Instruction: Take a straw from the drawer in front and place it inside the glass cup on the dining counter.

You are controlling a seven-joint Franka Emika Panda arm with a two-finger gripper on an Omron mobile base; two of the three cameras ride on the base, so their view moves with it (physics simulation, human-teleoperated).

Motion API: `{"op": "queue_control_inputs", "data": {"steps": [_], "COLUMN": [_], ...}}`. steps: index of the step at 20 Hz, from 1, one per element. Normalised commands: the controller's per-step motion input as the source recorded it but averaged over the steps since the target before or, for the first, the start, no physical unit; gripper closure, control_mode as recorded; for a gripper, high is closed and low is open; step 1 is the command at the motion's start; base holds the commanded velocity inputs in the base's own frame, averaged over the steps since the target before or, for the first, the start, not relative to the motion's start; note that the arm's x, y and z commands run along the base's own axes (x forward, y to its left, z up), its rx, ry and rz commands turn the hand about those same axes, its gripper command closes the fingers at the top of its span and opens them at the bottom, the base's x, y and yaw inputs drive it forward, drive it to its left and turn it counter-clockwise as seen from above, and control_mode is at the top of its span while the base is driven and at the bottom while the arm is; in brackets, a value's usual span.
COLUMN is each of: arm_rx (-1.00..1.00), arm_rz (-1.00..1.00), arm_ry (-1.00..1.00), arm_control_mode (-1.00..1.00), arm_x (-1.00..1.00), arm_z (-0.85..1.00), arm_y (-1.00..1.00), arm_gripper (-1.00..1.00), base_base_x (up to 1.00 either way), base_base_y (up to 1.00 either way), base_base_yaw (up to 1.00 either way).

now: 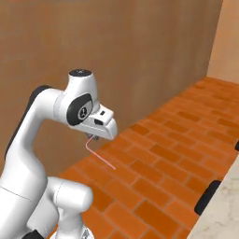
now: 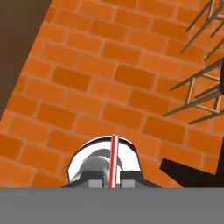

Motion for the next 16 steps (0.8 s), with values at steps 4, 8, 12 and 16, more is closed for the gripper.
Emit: {"op": "queue_control_inputs", "data": {"steps": [4,8,12,16], "arm_rx": [0.00,0.00,0.00,0.00], "arm_rz": [0.00,0.00,0.00,0.00], "arm_ry": [0.00,0.00,0.00,0.00], "arm_control_mode": [1.00,1.00,1.00,1.00], "arm_x": [0.00,0.00,0.00,0.00], "arm_z": [0.00,0.00,0.00,0.00], "arm_y": [0.00,0.00,0.00,0.00], "arm_gripper": [1.00,1.00,1.00,1.00], "base_base_x": [0.21,0.37,0.79,1.00], "base_base_y": [0.62,0.86,0.79,0.75], "base_base_yaw": [-0.55,-0.52,-0.52,-0.48]}}
